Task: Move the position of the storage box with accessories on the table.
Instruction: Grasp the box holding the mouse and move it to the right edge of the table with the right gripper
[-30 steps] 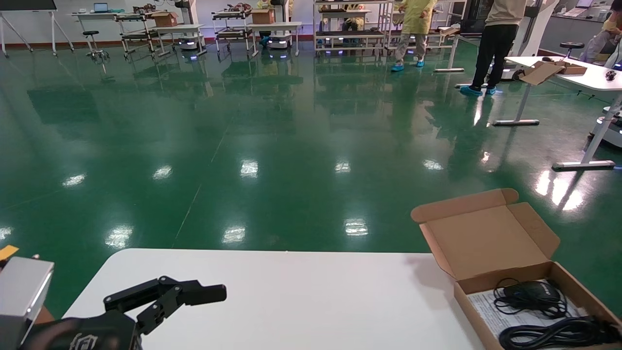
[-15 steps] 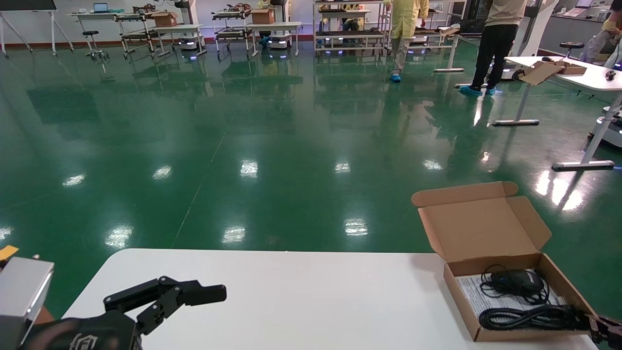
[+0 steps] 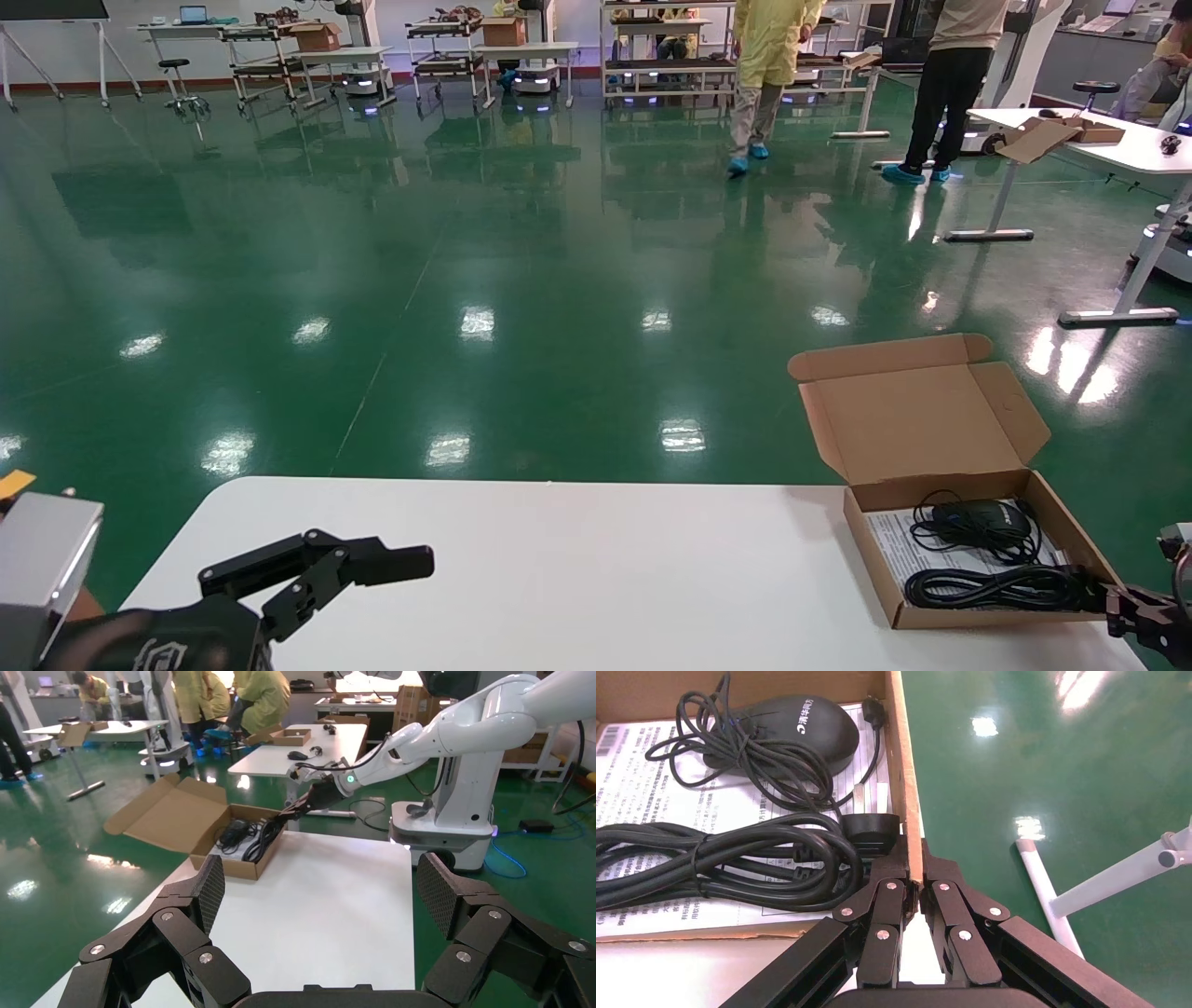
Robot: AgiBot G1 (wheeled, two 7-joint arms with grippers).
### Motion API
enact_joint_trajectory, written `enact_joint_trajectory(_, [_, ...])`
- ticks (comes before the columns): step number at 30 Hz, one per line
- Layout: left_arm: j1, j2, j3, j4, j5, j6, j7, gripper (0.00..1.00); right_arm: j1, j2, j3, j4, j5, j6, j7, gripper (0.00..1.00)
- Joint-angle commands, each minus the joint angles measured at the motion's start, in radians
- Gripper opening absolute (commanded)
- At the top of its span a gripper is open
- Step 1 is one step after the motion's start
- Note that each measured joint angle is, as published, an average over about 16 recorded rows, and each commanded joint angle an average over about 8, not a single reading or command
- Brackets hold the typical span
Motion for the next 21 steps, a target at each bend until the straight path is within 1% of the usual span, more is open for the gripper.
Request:
enact_joint_trajectory(1, [0.000,0.000,0.000,0.000,0.000,0.000,0.000,1.00,-0.002,-0.004,-0.001,0.000,-0.001,0.009,-0.007,0.00])
enact_joint_trajectory(14, [0.000,0.000,0.000,0.000,0.000,0.000,0.000,1.00,-0.012,0.001,-0.003,-0.002,-0.005,0.011,-0.034,0.00])
enact_joint_trajectory(15, [0.000,0.000,0.000,0.000,0.000,0.000,0.000,1.00,-0.013,0.001,-0.003,-0.002,-0.005,0.010,-0.036,0.04])
enact_joint_trajectory(16, [0.000,0.000,0.000,0.000,0.000,0.000,0.000,1.00,-0.013,0.002,-0.004,-0.002,-0.006,0.009,-0.038,0.12])
enact_joint_trajectory(21, [0.000,0.000,0.000,0.000,0.000,0.000,0.000,1.00,-0.014,0.006,-0.006,-0.004,-0.009,0.006,-0.045,0.75])
